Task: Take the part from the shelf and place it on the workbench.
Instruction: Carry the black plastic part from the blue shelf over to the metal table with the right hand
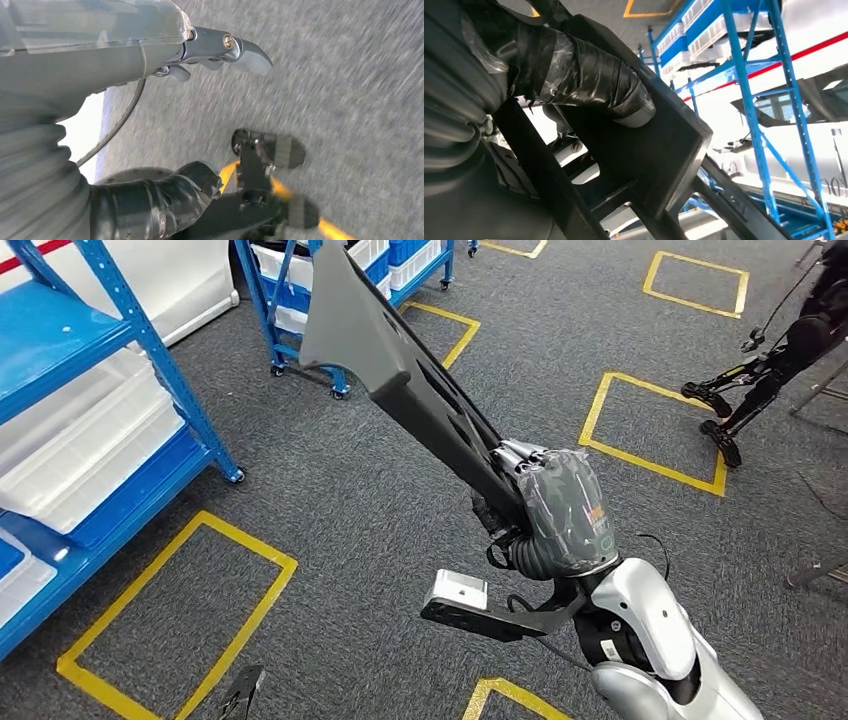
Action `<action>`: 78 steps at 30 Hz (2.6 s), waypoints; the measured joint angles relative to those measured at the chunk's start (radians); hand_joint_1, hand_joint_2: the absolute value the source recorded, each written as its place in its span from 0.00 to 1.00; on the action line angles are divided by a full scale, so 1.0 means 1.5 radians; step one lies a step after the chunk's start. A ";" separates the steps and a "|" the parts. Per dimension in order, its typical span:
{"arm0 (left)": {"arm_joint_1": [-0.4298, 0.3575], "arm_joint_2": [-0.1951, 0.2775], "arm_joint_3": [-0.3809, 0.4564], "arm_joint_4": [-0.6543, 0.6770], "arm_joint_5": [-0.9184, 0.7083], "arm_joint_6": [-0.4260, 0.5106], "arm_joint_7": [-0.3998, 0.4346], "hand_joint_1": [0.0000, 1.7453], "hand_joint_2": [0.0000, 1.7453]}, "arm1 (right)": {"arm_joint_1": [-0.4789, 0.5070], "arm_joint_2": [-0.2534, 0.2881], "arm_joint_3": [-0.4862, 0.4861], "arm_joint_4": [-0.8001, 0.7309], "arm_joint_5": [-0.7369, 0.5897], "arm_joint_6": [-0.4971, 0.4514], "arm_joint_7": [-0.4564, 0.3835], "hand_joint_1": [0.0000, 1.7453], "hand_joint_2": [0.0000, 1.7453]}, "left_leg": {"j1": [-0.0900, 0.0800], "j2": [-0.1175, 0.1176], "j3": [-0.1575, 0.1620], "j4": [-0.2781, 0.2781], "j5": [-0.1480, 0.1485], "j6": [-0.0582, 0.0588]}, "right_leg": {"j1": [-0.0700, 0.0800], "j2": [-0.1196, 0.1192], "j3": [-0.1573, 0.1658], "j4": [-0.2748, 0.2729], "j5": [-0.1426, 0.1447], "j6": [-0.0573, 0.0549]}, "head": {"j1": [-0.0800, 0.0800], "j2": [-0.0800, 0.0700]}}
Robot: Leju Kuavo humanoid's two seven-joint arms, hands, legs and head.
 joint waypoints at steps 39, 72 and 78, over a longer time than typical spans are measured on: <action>0.014 0.001 -0.037 -0.003 -0.057 0.041 -0.020 0.00 1.00 | 0.102 -0.085 -0.080 -0.066 0.030 -0.026 -0.023 1.00 1.00 | -0.004 0.018 0.017 -0.078 0.050 0.041 | 0.001 -0.024 -0.078 0.160 -0.086 0.039 | 0.015 0.000; -0.036 0.001 -0.014 -0.004 -0.047 -0.134 0.062 0.00 1.00 | 0.040 -0.086 -0.097 -0.030 0.036 0.013 -0.034 1.00 1.00 | -0.005 0.034 0.003 -0.081 0.063 0.043 | -0.008 -0.030 -0.090 0.182 -0.083 0.048 | 0.019 0.000; -0.039 -0.001 -0.013 -0.004 -0.045 -0.142 0.062 0.00 1.00 | -0.002 -0.087 -0.097 -0.022 0.029 0.032 -0.029 1.00 1.00 | -0.009 0.072 0.017 -0.082 0.050 0.028 | 0.008 -0.081 -0.010 0.010 -0.001 0.033 | 0.018 0.000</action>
